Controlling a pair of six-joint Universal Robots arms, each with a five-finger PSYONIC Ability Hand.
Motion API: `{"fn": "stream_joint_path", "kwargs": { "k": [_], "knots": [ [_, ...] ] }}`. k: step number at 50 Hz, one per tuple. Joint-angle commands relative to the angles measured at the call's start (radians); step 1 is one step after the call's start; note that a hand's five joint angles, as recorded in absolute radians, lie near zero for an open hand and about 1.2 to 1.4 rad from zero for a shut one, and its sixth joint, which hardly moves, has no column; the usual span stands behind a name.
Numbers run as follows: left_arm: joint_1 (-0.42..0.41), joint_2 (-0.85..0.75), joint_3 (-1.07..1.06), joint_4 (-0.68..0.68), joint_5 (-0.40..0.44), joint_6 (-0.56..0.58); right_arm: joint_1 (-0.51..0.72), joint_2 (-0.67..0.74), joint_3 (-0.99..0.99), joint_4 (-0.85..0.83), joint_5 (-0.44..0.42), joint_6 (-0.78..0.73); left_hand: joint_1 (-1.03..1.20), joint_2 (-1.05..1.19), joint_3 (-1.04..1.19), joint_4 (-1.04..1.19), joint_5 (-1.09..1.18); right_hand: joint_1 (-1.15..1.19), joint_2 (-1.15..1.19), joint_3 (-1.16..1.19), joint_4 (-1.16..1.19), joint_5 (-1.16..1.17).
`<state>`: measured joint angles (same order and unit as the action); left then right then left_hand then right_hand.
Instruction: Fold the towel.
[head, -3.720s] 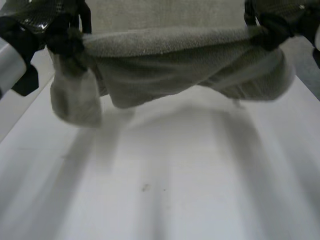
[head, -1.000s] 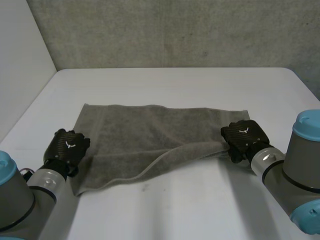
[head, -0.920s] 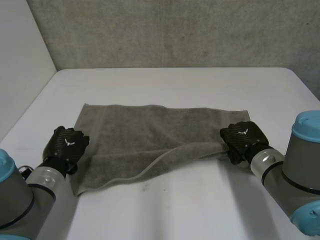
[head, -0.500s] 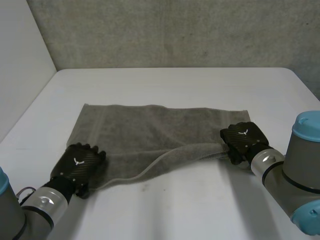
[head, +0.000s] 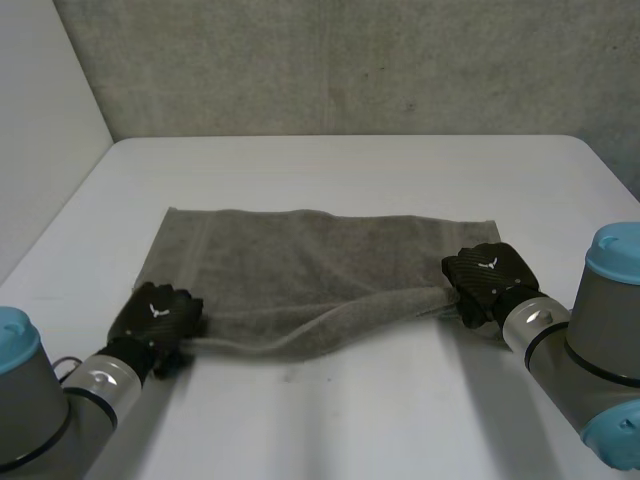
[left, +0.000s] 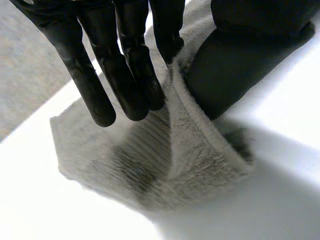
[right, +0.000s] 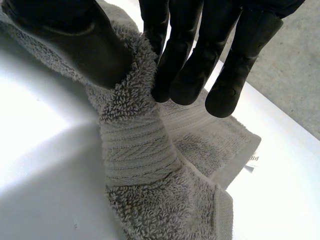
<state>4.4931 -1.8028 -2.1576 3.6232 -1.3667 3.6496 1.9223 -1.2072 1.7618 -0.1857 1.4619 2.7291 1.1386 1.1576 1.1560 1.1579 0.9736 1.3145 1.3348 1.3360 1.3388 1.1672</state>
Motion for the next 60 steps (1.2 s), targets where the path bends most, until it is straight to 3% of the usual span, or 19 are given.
{"fn": "stream_joint_path", "kwargs": {
  "k": [1,7,8,9,10,11,12,15,19,24,33,38,46,60],
  "knots": [
    [0.012,0.016,0.019,0.054,0.0,0.0,0.0,-0.002,-0.001,0.0,-0.002,0.0,0.258,0.239,0.24,0.238,0.248,0.053,0.033,0.032,0.029,0.026],
    [0.023,0.022,0.033,0.043,0.006,0.0,0.012,-0.006,0.004,0.041,-0.021,-0.012,0.258,0.239,0.24,0.238,0.248,-0.04,-0.06,-0.061,-0.064,-0.067],
    [0.023,0.029,0.033,0.043,0.006,0.0,0.012,-0.006,0.007,0.087,-0.035,-0.032,0.258,0.239,0.24,0.238,0.248,-0.25,-0.27,-0.271,-0.274,-0.277],
    [0.023,0.029,0.033,0.043,0.006,0.0,0.012,-0.006,0.007,0.087,-0.035,-0.032,0.258,0.239,0.24,0.238,0.248,-0.252,-0.272,-0.273,-0.276,-0.279],
    [0.024,0.042,0.035,0.042,0.006,0.0,0.0,-0.008,0.004,0.148,-0.055,-0.057,0.258,0.239,0.24,0.238,0.248,-0.638,-0.659,-0.66,-0.663,-0.666],
    [0.024,0.042,0.035,0.041,0.006,0.0,0.0,-0.008,0.004,0.149,-0.055,-0.057,0.258,0.239,0.24,0.238,0.248,-0.642,-0.663,-0.664,-0.667,-0.67],
    [0.026,0.06,0.036,0.043,0.006,0.0,0.0,-0.011,-0.007,0.197,-0.066,-0.064,0.258,0.239,0.24,0.238,0.248,-0.968,-0.988,-0.989,-0.992,-0.995],
    [0.035,0.092,0.038,0.043,0.008,0.0,-0.006,-0.059,-0.03,0.219,-0.096,-0.046,0.258,0.239,0.24,0.238,0.248,-1.14,-1.16,-1.161,-1.164,-1.167],
    [0.051,0.115,0.038,0.043,0.011,-0.002,-0.089,-0.149,-0.071,0.229,-0.113,0.052,0.258,0.239,0.24,0.238,0.248,-1.14,-1.16,-1.161,-1.164,-1.167],
    [0.051,0.122,0.035,0.043,0.011,-0.002,-0.163,-0.163,-0.103,0.265,-0.129,0.115,0.258,0.239,0.24,0.238,0.248,-1.14,-1.16,-1.161,-1.164,-1.167],
    [0.051,0.129,0.036,0.043,0.011,-0.002,-0.284,-0.141,-0.157,0.397,-0.196,0.086,0.258,0.239,0.24,0.238,0.248,-1.14,-1.16,-1.161,-1.164,-1.167],
    [0.051,0.143,0.033,0.045,0.011,-0.003,-0.298,-0.033,-0.26,0.485,-0.21,-0.006,0.258,0.239,0.24,0.238,0.248,-1.104,-1.124,-1.125,-1.128,-1.131],
    [0.049,0.146,0.024,0.045,0.011,-0.003,-0.289,0.132,-0.436,0.636,-0.221,-0.022,0.258,0.239,0.24,0.238,0.248,-1.033,-1.053,-1.054,-1.057,-1.06],
    [0.047,0.146,0.021,0.048,0.012,-0.003,-0.236,0.301,-0.601,0.673,-0.207,-0.005,0.258,0.239,0.24,0.238,0.248,-0.912,-0.933,-0.934,-0.937,-0.94]
  ]
}}
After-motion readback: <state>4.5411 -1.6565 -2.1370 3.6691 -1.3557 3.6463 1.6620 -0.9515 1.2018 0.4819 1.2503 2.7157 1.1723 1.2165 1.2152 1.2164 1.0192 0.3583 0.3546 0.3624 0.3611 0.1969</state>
